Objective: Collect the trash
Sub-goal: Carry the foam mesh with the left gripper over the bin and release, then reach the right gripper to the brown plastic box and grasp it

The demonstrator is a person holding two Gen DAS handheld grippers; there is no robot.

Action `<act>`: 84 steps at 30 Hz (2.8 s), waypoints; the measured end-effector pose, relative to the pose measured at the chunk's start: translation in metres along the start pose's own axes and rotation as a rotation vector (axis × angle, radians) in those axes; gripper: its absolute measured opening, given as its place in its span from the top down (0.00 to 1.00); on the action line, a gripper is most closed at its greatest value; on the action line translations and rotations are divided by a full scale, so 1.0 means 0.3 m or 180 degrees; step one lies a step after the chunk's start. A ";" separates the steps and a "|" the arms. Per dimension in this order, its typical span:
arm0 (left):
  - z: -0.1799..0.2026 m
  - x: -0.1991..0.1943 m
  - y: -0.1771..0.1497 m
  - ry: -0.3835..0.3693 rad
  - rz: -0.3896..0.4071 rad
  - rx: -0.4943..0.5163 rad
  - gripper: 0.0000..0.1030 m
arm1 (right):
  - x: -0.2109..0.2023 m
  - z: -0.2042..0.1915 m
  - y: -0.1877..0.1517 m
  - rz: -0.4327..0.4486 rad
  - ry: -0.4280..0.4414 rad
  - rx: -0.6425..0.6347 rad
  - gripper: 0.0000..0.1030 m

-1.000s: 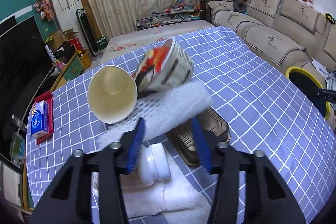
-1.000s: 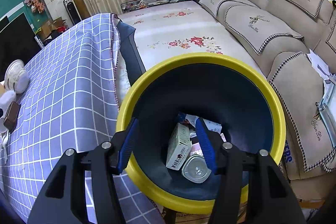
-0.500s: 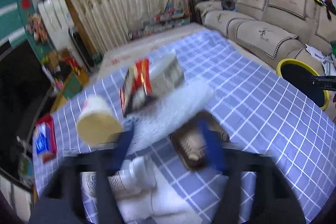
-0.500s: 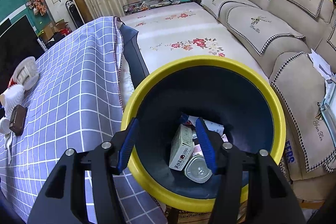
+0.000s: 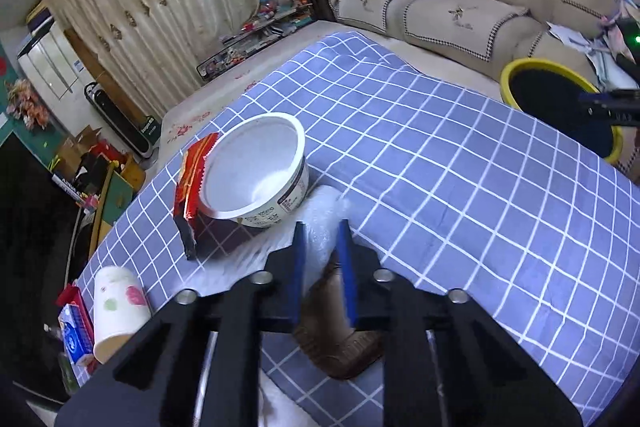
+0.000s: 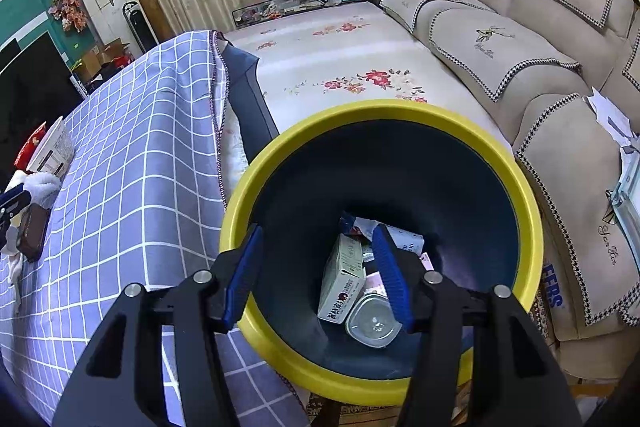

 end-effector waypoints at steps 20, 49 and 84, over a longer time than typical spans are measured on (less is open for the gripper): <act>0.283 -0.391 0.276 -0.0576 0.0703 0.0016 0.89 | -0.284 0.114 0.043 0.0536 -0.0101 -0.0001 0.48; 0.732 -0.101 0.574 -0.1212 0.0558 -0.0351 0.31 | -0.403 0.374 -0.048 0.0603 -0.0172 0.0330 0.44; -0.203 -0.706 -0.651 0.0397 0.0650 -0.2647 0.14 | -0.061 -1.121 -0.136 -0.0021 0.0919 -0.1545 0.37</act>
Point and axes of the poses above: each gripper's, at about its wrist camera, not at the fingertips, and x roughly the way its jaws point, z to its right, y to its top, the point moved 4 cm from there along x, roughly the way its jaws point, and after that the axes turned 1 degree about z, right-handed, at the moved point
